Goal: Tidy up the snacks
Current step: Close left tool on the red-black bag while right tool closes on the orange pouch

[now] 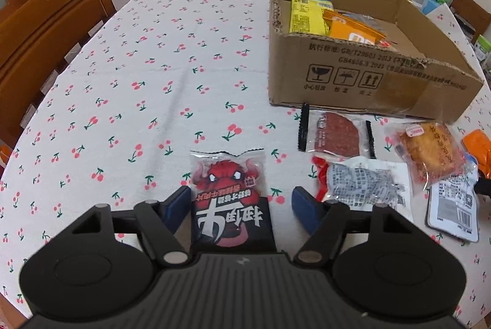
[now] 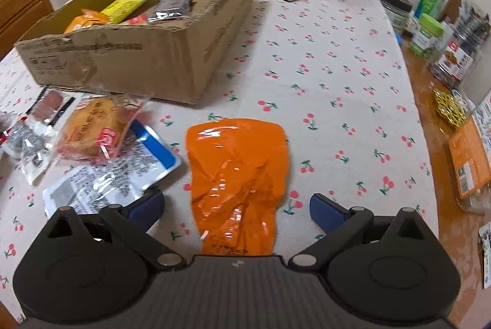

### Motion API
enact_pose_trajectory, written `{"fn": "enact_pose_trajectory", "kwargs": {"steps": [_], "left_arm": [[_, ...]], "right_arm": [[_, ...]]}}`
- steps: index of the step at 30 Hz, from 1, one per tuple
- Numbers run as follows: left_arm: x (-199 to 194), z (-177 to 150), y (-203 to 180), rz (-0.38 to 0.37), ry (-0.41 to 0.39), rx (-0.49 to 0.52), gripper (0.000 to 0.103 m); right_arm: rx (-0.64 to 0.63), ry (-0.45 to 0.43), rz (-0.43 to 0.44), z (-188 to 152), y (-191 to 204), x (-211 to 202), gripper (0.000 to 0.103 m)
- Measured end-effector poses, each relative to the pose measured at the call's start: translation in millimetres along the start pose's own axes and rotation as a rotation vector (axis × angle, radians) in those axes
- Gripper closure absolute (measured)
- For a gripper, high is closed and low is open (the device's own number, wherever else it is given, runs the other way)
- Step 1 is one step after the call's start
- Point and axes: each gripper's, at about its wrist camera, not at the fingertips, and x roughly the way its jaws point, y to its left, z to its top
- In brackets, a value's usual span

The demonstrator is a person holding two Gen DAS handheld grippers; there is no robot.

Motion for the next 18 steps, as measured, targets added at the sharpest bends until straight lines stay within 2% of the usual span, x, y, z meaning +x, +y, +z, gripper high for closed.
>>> {"fn": "enact_pose_trajectory", "kwargs": {"steps": [2,5,13,18], "left_arm": [[0.1,0.1,-0.5,0.000,-0.001,0.001,0.032],[-0.7,0.1,-1.2,0.000,-0.005,-0.002,0.038],[-0.9,0.8,-2.6,-0.006,-0.009,0.009,0.044],[-1.6,1.5,-2.9,-0.012,-0.014,0.015,0.054]], "right_arm": [[-0.011,-0.008,0.010,0.9,1.9,-2.0,0.009],[-0.019,-0.018,0.015,1.7,3.3,-4.3,0.018],[0.016,-0.030,-0.006,5.0,-0.8,-6.2,0.035],[0.026,-0.029,-0.012,5.3,-1.1,-5.8,0.035]]}}
